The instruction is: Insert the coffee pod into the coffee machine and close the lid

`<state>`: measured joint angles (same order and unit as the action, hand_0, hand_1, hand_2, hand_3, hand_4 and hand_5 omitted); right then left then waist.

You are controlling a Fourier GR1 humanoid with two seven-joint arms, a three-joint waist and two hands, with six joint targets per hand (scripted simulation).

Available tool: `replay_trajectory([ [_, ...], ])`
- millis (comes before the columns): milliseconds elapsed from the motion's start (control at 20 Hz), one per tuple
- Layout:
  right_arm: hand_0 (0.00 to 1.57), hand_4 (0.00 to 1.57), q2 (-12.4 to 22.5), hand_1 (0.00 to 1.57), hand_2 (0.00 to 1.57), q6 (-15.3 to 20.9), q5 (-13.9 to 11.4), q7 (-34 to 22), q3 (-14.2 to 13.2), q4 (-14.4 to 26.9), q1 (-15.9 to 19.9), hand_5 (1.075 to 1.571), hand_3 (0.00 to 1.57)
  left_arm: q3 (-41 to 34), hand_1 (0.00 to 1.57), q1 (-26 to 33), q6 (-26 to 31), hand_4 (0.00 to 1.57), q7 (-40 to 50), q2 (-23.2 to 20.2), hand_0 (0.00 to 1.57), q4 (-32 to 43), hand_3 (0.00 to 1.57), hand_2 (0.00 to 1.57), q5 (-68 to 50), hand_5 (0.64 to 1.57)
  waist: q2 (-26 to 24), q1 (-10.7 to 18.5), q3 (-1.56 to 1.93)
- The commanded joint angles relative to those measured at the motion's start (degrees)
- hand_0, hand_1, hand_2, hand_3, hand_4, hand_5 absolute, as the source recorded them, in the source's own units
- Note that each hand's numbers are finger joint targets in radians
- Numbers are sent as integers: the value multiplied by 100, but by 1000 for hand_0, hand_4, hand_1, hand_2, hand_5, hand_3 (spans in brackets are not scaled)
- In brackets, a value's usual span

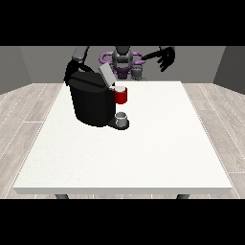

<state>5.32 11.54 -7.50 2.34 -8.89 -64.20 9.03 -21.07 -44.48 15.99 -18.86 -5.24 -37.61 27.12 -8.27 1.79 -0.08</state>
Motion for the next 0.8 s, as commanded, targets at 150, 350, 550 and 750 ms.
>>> replay_trajectory([
  [150,0,0,-38,0,0,-475,271,87,160,-518,-46,1571,0,-85,0,1224,153,323,-66,385,0,25,0,0,-331,1571,-759,297,8],
  [350,0,0,11,0,0,-982,382,-494,474,-872,293,1571,0,-38,0,1442,48,420,243,513,0,6,0,0,-453,1571,-1191,396,8],
  [550,0,154,403,0,0,-1292,364,-384,441,-977,401,1571,0,86,0,1691,154,353,230,519,0,-312,0,0,-801,1571,-1188,588,9],
  [750,0,80,383,0,0,-1023,183,-189,397,-1002,828,1571,0,305,0,1721,90,411,397,521,0,-985,0,0,-968,1571,-569,687,10],
])
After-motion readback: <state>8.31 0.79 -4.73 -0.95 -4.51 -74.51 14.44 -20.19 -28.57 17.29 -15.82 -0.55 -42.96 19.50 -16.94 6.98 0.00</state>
